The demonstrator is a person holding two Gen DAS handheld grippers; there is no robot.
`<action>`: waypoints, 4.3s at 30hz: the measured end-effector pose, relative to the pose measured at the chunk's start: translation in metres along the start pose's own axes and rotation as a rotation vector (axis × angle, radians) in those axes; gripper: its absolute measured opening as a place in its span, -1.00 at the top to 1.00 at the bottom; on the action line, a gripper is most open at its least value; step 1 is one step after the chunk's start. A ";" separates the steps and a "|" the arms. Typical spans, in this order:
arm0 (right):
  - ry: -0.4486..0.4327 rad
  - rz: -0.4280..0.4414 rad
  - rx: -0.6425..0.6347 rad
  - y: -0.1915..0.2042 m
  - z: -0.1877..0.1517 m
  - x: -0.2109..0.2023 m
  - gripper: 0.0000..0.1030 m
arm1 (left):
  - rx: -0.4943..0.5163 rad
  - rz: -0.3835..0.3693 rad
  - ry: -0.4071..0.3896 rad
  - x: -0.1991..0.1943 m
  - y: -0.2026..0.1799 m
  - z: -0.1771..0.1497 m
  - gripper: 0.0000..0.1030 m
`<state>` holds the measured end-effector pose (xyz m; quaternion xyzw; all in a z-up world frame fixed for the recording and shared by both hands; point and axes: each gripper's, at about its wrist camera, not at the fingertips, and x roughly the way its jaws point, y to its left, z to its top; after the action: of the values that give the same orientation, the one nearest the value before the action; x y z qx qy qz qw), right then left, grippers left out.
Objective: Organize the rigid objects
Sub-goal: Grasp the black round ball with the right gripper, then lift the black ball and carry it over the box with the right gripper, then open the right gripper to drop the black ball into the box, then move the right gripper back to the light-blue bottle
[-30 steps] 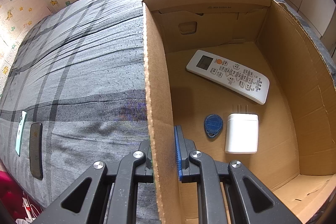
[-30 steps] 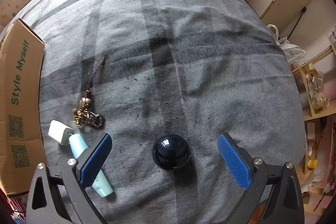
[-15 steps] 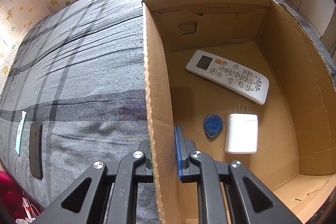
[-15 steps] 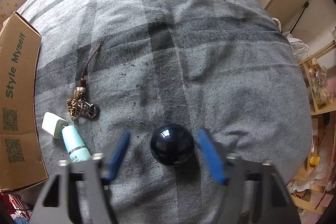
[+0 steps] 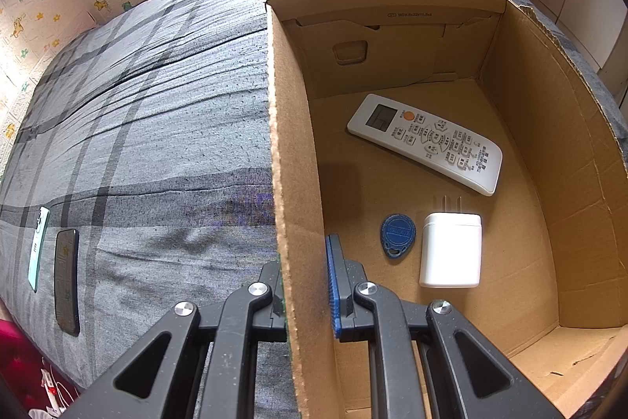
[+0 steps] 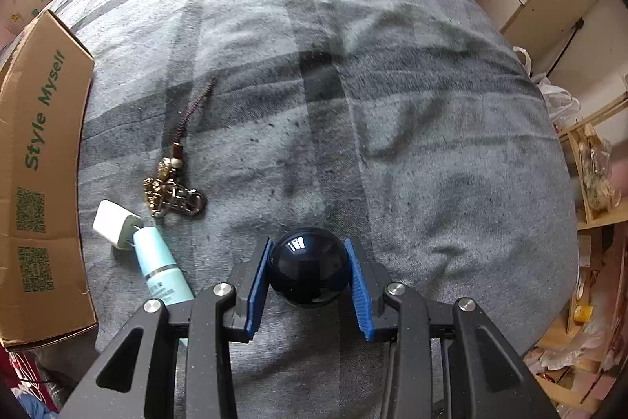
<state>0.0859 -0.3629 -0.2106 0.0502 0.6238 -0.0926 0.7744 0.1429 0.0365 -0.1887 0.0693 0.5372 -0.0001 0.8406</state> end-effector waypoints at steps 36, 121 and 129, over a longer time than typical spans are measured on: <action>-0.220 0.083 -0.277 0.116 0.055 -0.117 0.22 | -0.002 -0.002 -0.003 -0.001 -0.001 -0.001 0.73; -0.128 0.229 -0.455 0.281 0.050 -0.051 -0.17 | -0.006 -0.016 -0.005 0.000 0.006 -0.003 0.73; -0.180 0.215 -0.453 0.273 0.046 -0.079 -0.65 | -0.004 -0.014 -0.005 0.000 0.006 -0.003 0.73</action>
<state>0.1700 -0.0981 -0.1339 -0.0670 0.5483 0.1281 0.8237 0.1412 0.0430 -0.1895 0.0636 0.5356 -0.0052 0.8420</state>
